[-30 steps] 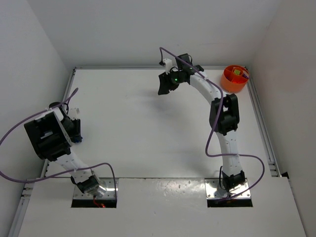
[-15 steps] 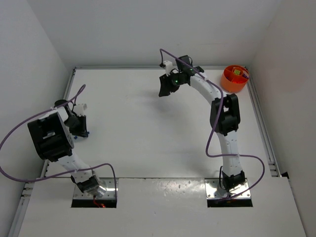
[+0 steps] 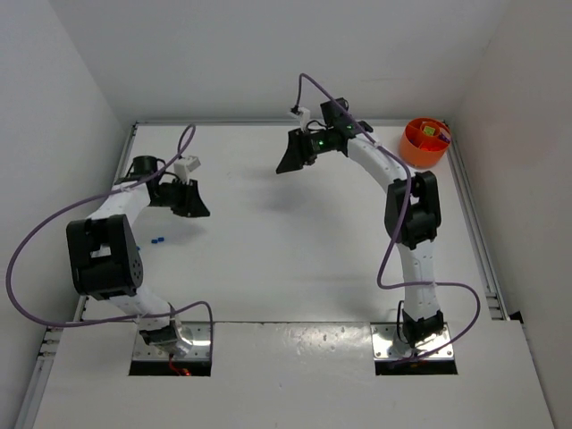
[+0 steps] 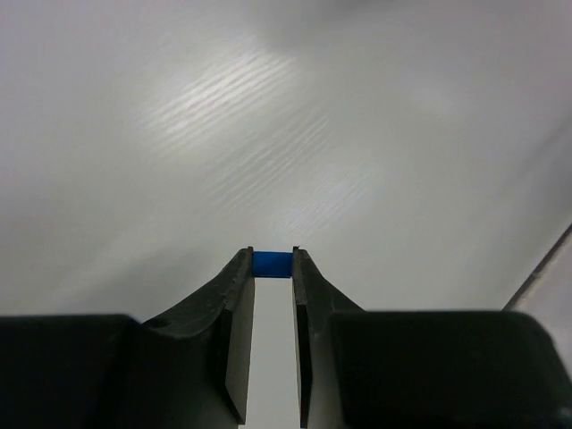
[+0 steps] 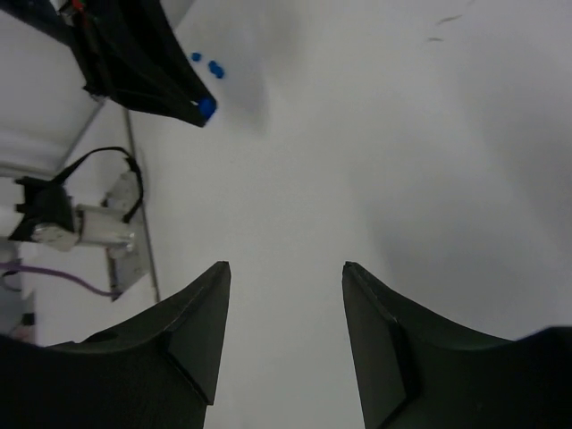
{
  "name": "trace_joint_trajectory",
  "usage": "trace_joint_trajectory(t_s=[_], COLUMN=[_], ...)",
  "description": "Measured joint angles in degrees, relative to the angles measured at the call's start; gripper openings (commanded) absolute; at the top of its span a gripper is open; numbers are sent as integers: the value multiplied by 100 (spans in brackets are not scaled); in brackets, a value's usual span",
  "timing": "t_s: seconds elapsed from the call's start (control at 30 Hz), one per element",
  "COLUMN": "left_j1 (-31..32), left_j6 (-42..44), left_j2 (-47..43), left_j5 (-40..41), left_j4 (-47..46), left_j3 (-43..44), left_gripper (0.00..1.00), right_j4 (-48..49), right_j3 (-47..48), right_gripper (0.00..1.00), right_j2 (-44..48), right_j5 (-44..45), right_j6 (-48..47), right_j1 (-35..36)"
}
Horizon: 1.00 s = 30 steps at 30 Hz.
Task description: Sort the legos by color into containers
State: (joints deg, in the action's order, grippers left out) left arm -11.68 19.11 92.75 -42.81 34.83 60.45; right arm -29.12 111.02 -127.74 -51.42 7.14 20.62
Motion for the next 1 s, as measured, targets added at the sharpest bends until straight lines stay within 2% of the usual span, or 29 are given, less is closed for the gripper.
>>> trace_joint_trajectory(t_s=[0.2,0.27,0.43,0.67,1.0], left_j1=[579,785,1338,1989,2306], left_j6=[-557,-728,-723,-404,-225], left_j2=[-116,-267,-715,-846,-887], left_j5=[-1023,-1281,-1639,-1521,-691], left_j4=[-820,-1248,-1943,-2341,-2994], left_j3=[76,20,-105,-105,-122], left_gripper=[16,19,19,16,15], right_j4=[584,855,1493,2013,2315], right_j3=[-286,-330,-337,-452,-732], right_gripper=[54,54,54,48,50], right_j2=[0,-2,-63,-192,-363], right_j5=[-977,-1202,-1495,-1683,-1784], right_j6=[979,1416,2302,3130,3724], right_j1=[0,0,15,81,240])
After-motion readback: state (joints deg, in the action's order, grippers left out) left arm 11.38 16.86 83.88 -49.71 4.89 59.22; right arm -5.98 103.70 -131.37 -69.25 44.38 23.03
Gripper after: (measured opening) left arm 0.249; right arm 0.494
